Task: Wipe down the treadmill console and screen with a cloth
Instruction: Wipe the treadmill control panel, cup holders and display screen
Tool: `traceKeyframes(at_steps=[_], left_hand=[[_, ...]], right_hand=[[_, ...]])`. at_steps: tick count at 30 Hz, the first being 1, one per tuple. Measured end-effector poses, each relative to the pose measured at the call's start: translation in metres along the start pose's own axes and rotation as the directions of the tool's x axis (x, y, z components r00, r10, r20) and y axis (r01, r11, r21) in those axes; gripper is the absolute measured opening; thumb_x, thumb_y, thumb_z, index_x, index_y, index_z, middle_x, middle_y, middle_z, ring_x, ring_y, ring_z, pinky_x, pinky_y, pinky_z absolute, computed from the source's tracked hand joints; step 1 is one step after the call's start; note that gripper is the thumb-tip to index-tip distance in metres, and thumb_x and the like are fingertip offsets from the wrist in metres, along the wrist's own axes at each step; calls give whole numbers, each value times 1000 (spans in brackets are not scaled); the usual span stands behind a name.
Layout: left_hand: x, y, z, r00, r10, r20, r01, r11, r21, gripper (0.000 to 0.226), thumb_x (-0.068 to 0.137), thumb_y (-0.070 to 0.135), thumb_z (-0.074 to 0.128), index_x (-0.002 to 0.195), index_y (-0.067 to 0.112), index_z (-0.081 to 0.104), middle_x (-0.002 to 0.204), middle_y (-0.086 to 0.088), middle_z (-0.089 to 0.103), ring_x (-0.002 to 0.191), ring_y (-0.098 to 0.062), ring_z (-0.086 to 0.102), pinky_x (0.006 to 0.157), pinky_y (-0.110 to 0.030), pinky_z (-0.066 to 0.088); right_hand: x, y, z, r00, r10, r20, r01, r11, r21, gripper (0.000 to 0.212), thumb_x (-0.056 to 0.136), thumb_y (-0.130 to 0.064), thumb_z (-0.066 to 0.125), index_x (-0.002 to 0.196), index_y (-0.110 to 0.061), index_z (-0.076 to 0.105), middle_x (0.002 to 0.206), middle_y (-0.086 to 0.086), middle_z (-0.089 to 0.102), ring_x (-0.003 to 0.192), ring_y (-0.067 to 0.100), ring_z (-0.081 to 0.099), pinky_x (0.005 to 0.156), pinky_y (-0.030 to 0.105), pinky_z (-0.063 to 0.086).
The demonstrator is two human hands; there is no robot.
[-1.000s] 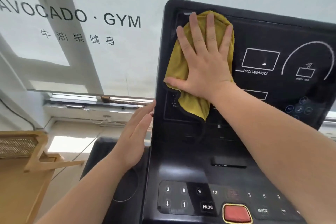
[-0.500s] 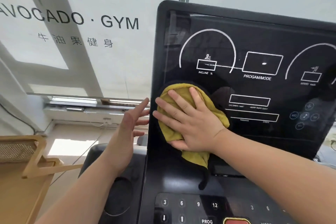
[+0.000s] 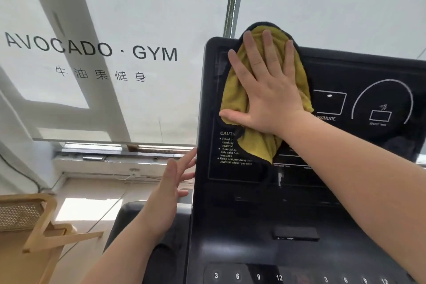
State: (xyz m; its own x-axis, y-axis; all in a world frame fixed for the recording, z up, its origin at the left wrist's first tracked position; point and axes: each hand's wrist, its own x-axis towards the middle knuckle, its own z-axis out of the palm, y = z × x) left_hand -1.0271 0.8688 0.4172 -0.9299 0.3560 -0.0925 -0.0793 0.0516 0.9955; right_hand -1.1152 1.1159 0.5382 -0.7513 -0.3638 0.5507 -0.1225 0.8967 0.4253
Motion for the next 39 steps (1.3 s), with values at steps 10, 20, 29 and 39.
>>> traceKeyframes(at_steps=[10,20,29,39], left_hand=[[0,-7,8,996,25,-91,-30,998,-55,90,66,102,14,133,58,55,136,26,60,123,2,58,103,-44,41],[-3,-2,9,998,22,-60,-25,998,-54,85,74,94,13,138,55,52,142,26,56,130,-1,54,108,-50,40],[-7,1,15,998,21,-53,-24,998,-57,65,85,80,10,134,63,48,139,35,54,129,8,50,113,-53,38],[1,-3,12,989,-15,-148,-4,992,-126,83,69,97,18,131,58,56,130,26,63,122,0,59,111,-56,41]], right_hand=[[-59,-85,32,982,-189,27,185,975,120,95,93,-74,41,166,-21,13,174,11,-1,160,37,-3,125,66,-3],[-140,-34,54,986,-167,-22,168,984,54,98,86,-76,52,165,-29,20,174,4,10,160,34,7,125,66,0],[-13,22,7,994,105,-40,-103,993,58,103,86,-85,41,166,-25,15,174,12,6,158,43,2,122,72,1],[-22,-62,20,998,-40,-43,45,993,108,98,90,-79,41,166,-21,15,174,11,7,159,38,4,125,66,2]])
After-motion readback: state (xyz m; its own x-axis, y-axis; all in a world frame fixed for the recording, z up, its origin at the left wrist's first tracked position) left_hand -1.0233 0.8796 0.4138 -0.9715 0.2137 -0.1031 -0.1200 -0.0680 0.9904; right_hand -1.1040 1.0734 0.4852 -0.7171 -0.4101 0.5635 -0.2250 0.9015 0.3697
